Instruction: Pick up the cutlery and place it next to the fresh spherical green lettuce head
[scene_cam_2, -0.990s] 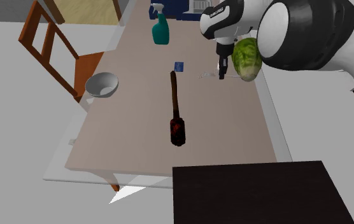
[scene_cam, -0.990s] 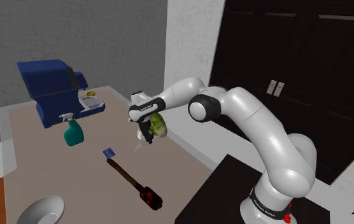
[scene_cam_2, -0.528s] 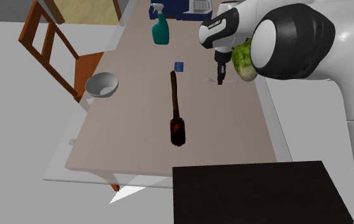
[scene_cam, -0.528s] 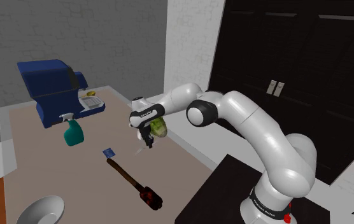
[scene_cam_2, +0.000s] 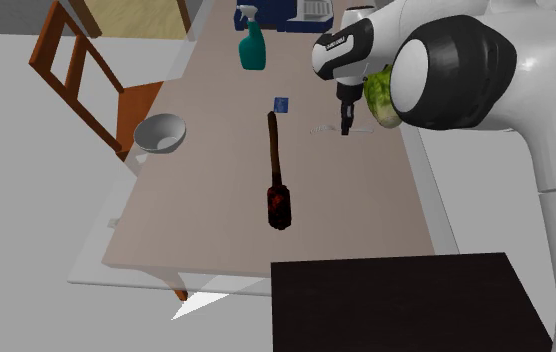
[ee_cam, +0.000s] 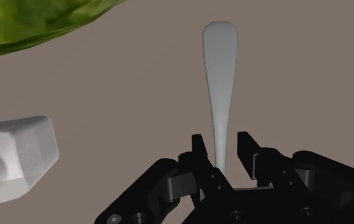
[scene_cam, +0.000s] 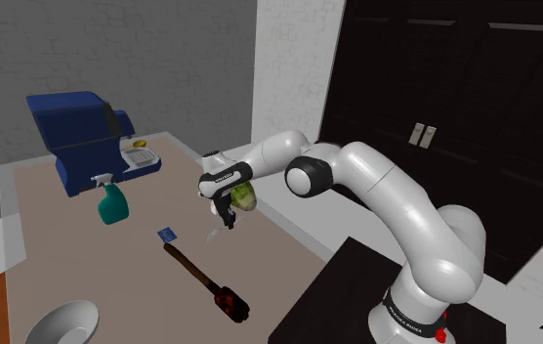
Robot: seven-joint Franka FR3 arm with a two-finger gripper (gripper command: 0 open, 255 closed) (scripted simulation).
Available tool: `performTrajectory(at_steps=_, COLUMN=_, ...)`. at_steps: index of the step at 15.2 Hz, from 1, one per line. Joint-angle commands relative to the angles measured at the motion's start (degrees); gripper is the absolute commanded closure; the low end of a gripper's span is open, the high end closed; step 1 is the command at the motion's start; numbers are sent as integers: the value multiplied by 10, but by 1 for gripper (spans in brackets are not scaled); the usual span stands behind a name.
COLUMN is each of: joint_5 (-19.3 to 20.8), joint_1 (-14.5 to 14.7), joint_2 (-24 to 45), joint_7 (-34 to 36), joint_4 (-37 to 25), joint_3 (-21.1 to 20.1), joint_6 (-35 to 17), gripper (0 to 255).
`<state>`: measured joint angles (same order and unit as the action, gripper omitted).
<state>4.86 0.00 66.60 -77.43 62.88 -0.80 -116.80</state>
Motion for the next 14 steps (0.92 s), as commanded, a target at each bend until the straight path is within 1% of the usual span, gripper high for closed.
performTrajectory(at_steps=1, joint_5=0, joint_1=0, joint_2=0, joint_7=0, joint_4=0, joint_3=0, joint_6=0, gripper=0)
performTrajectory(at_steps=6, joint_5=0, joint_1=0, joint_2=0, joint_7=0, joint_4=0, joint_3=0, joint_6=0, gripper=0)
performTrajectory(at_steps=10, joint_5=-2, joint_1=2, joint_2=-32, joint_7=-1, joint_4=-17, joint_3=-1, joint_6=49, gripper=0)
performTrajectory(at_steps=14, joint_5=-2, joint_1=2, joint_2=-32, joint_7=-1, joint_4=-17, joint_3=-1, joint_6=49, gripper=0)
